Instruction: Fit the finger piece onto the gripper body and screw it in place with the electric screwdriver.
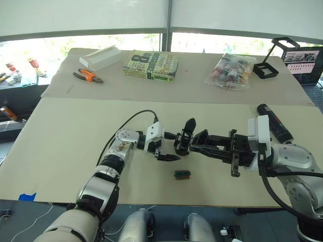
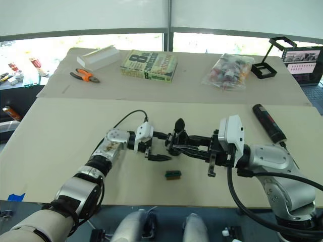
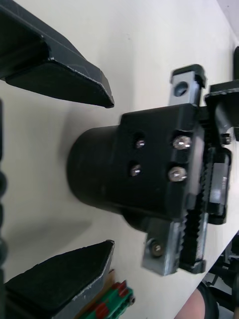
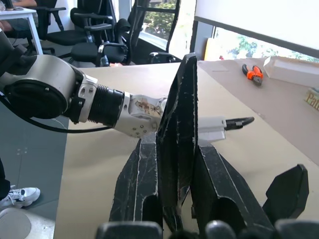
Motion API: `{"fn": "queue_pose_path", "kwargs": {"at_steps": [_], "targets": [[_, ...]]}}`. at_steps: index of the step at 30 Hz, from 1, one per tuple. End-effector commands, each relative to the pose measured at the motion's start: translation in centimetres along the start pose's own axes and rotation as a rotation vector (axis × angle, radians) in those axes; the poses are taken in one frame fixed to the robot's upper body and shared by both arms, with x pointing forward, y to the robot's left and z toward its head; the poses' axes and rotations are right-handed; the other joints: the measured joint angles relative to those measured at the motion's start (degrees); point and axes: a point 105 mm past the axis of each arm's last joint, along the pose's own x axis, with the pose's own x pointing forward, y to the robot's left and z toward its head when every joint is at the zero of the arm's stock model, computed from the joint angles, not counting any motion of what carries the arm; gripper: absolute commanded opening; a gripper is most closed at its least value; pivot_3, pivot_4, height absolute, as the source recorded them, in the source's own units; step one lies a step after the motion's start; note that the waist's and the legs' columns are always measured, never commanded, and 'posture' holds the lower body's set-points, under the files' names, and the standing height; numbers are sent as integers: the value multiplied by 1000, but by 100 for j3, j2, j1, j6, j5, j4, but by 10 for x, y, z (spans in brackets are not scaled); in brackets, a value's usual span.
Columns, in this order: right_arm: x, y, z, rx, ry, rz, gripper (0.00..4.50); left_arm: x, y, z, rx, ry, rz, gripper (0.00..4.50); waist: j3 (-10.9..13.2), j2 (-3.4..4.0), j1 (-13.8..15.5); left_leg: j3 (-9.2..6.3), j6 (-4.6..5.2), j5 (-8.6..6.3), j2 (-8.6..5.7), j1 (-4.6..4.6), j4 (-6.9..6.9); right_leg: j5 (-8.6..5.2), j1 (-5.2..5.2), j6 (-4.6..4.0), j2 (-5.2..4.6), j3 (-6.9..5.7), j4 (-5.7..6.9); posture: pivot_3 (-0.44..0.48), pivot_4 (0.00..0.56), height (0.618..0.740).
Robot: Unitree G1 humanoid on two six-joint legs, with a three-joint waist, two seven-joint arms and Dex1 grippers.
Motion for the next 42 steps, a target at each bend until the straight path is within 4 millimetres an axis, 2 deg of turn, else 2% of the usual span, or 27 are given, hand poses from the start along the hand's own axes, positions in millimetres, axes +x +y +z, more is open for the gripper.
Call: {"fn": "queue_pose_path", "kwargs": {"at_steps": [1,7,10,12,13,18,25,29,42], "targets": [[3,1,6,-22,-18,9,403,5,5,8,34,-11,5,4500,0,0,-5,0,1,-1,-1,0,0,0,0,0,-1,0,0,0,150,740],[6,1,4,-16,-19,10,403,12,1,5,29,16,-41,4500,0,0,-8,1,2,-1,-1,-2,2,0,-1,0,-2,-1,2,0,150,740],[7,0,3,-16,-18,10,403,13,3,6,28,15,-36,3590,0,0,-5,-1,3,-2,-1,-2,4,0,0,0,-2,-1,1,0,150,740],[7,-2,2,-18,-18,8,403,13,3,6,29,17,-36,2559,0,0,-7,-1,4,-2,-1,-3,4,0,-1,0,-2,-1,2,0,150,740],[8,-3,1,-22,-20,5,403,13,3,6,36,22,-33,2280,0,0,-9,-1,4,-2,-1,-3,4,0,-1,0,-2,-1,2,0,150,740],[14,-12,-13,-60,-26,-12,403,15,1,5,36,20,-42,2293,-1,-1,-10,-1,4,-2,-1,-3,6,0,0,0,-2,-3,2,0,150,740],[16,-30,-46,-72,-37,-64,403,15,3,0,34,50,-16,2293,-1,-1,-7,0,4,-2,-4,-3,10,1,2,3,-2,-4,16,0,150,740],[16,-29,-64,-52,-36,-74,403,15,3,-1,26,59,-17,2293,-1,-1,-9,0,4,-2,-4,-3,14,1,4,4,-2,-5,15,0,150,740],[21,-32,-64,-71,-72,-74,403,14,3,-5,13,84,-15,2293,-1,0,-14,-1,4,-2,-3,-1,17,1,4,3,-2,-3,15,0,150,740]]}}
